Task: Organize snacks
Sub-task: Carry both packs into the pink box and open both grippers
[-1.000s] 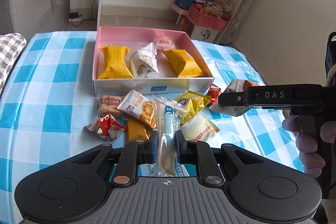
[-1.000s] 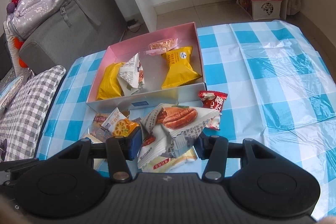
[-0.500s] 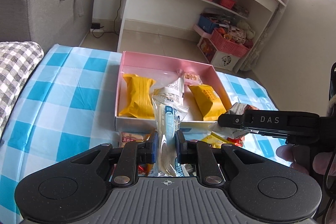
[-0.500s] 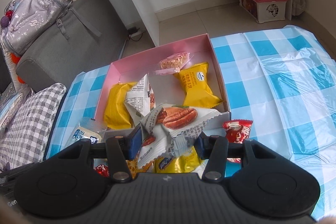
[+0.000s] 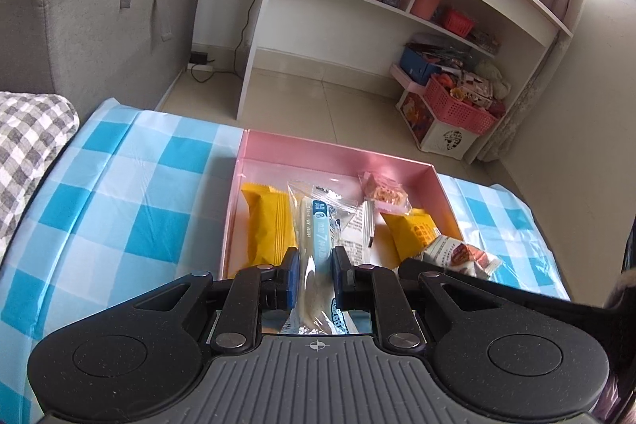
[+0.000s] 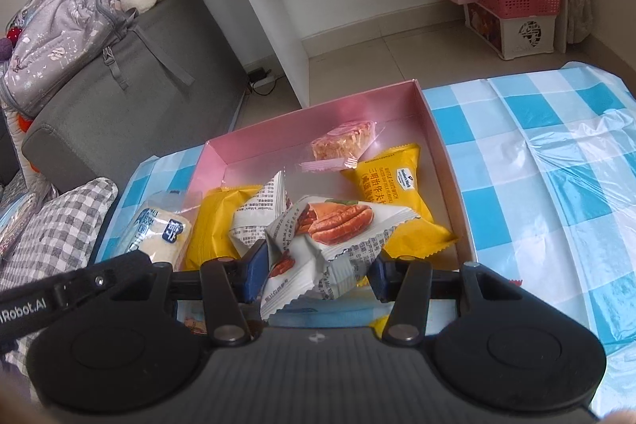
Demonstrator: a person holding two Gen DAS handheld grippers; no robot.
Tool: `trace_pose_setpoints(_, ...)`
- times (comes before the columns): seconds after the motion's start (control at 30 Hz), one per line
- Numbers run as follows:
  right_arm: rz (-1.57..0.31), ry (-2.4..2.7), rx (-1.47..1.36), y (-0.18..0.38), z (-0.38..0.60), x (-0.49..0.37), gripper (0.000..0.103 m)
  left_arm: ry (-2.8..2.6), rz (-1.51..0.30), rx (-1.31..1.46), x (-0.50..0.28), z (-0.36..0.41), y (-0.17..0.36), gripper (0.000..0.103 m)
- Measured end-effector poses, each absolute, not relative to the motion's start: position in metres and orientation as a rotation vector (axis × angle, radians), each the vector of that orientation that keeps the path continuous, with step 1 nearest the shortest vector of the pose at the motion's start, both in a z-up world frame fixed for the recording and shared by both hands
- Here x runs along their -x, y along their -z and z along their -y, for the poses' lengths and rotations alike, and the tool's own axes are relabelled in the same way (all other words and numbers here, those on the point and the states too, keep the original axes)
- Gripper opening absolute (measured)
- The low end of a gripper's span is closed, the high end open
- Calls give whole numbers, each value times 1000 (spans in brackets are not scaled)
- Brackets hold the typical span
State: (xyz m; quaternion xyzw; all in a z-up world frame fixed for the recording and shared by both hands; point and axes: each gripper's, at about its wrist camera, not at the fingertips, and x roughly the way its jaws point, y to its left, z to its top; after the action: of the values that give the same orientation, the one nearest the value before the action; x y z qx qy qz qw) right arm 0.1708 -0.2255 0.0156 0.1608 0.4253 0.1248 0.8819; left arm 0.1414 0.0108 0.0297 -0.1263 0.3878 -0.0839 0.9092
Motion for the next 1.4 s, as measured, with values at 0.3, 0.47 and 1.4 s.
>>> trace_pose_setpoints(0.3, -857, -268, -316, -6, 221, -178, 47, 191, -775, 220, -201, -3, -21, 15)
trace_pose_setpoints(0.47, -836, -269, -272, -6, 215, -179, 48, 231, -783, 177, -224, 10, -4, 15)
trace_pose_setpoints(1.4, -785, -282, -221, -28, 222, -169, 79, 235, -770, 115, -205, 9, -6, 58)
